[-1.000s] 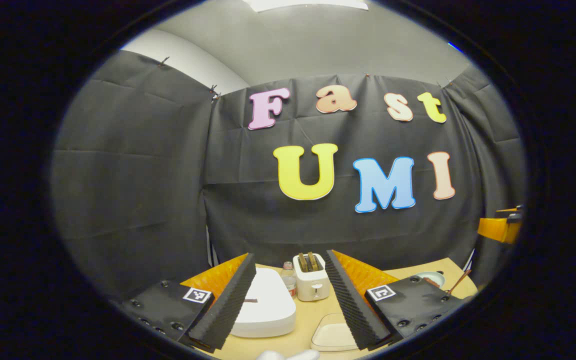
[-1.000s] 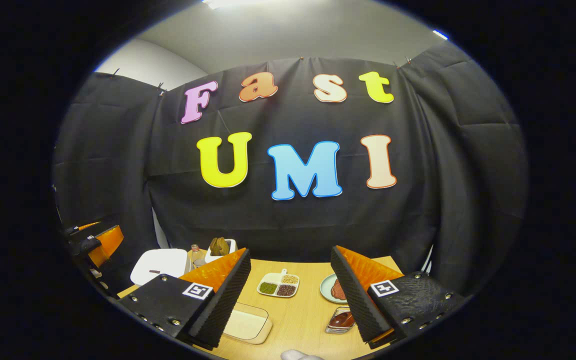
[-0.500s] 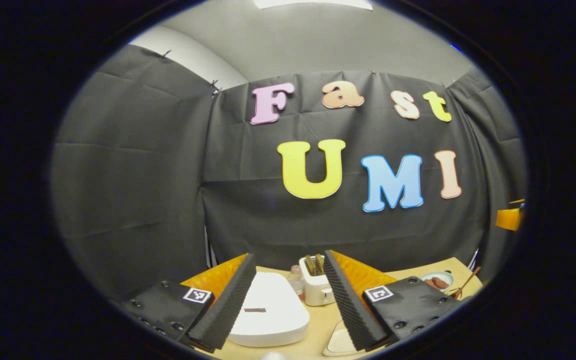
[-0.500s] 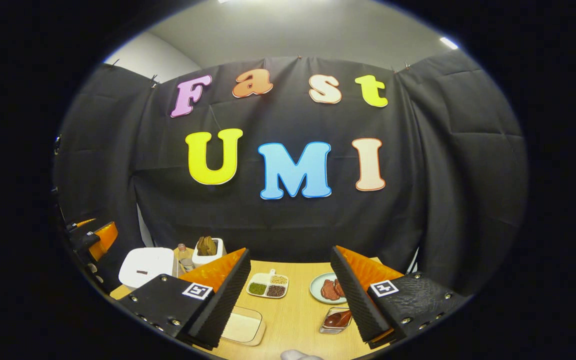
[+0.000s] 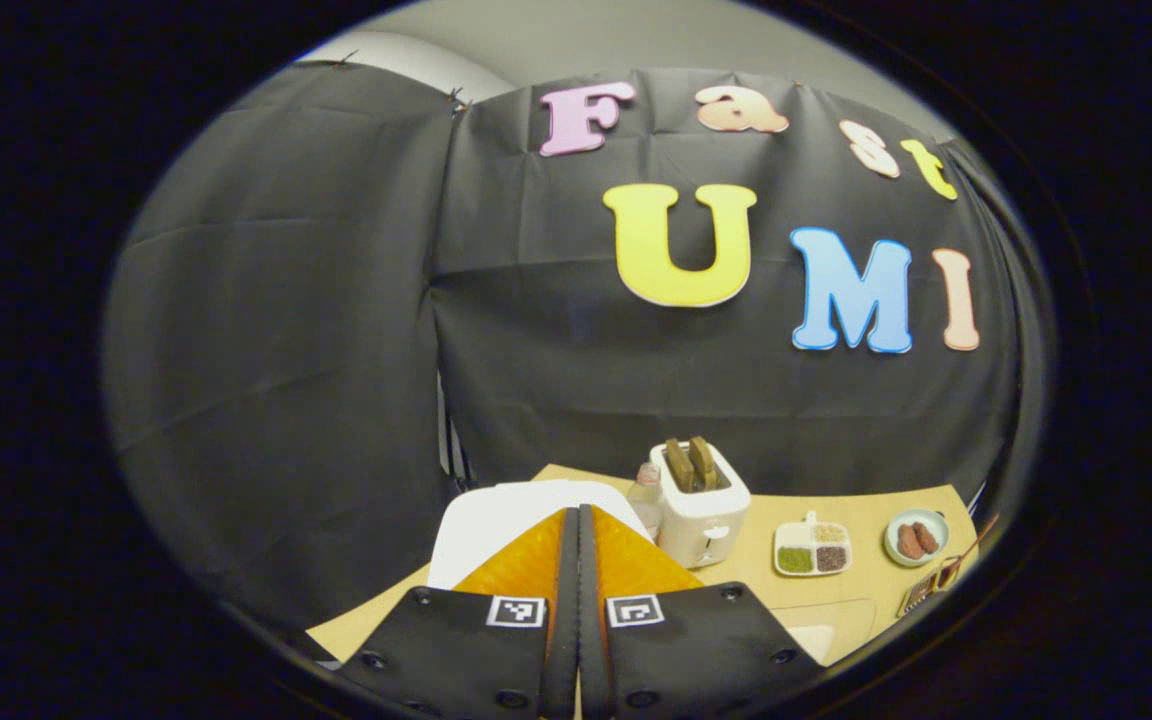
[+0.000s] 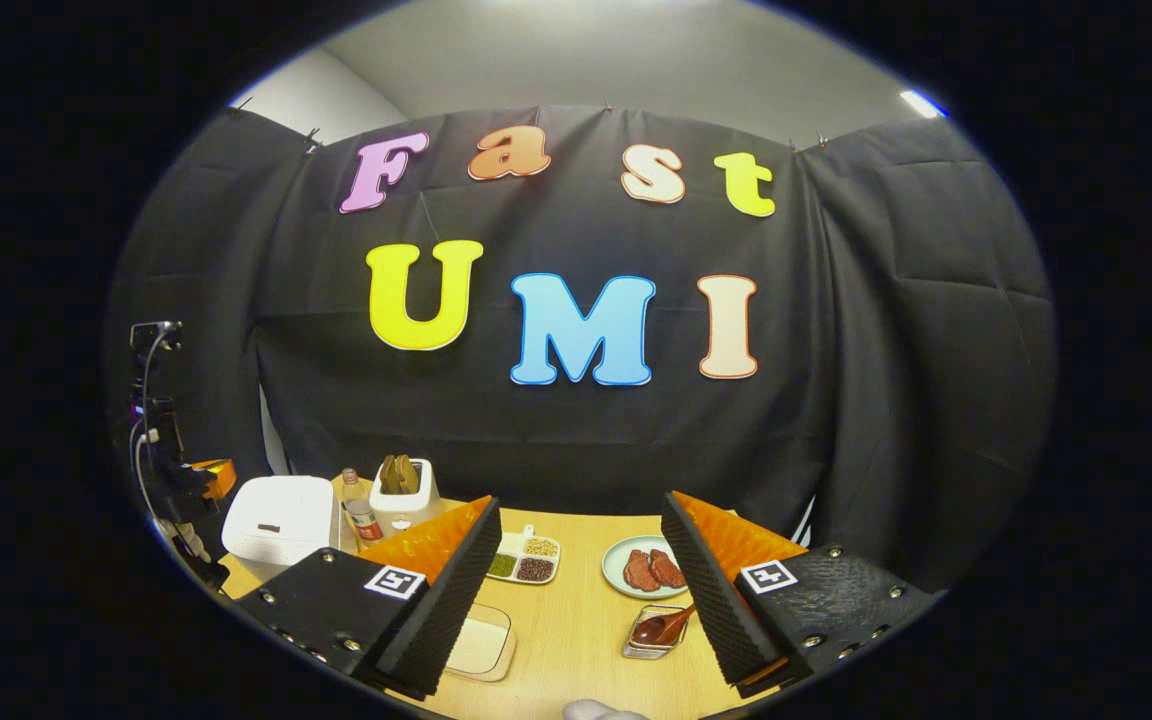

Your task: Close the left gripper, press the button to open the rice cooker; take a wooden spoon from the chopstick holder with the right hand, scoop a spoonful of rice and pour it into the rice cooker, then put the wooden spoon back into the chopstick holder.

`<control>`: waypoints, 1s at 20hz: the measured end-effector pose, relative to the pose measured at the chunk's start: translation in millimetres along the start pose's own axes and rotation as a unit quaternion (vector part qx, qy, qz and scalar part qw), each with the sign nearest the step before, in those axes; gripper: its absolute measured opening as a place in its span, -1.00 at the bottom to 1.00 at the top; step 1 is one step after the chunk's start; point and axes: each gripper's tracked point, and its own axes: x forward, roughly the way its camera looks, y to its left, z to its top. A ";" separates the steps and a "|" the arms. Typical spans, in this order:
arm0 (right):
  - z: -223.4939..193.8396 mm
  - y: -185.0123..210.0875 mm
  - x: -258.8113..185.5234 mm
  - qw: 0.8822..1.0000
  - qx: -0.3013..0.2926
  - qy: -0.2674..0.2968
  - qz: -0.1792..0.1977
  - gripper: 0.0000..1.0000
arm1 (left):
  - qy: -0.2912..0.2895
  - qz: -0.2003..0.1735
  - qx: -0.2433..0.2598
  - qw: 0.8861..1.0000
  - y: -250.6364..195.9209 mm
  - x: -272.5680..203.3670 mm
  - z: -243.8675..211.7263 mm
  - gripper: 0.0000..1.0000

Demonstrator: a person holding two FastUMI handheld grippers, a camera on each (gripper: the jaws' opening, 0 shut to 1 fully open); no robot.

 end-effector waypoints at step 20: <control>-29.8 6.0 -8.4 0.999 -0.017 0.047 0.000 0.96 | 0.162 0.019 -0.004 0.987 15.4 65.8 -119.4 -0.81</control>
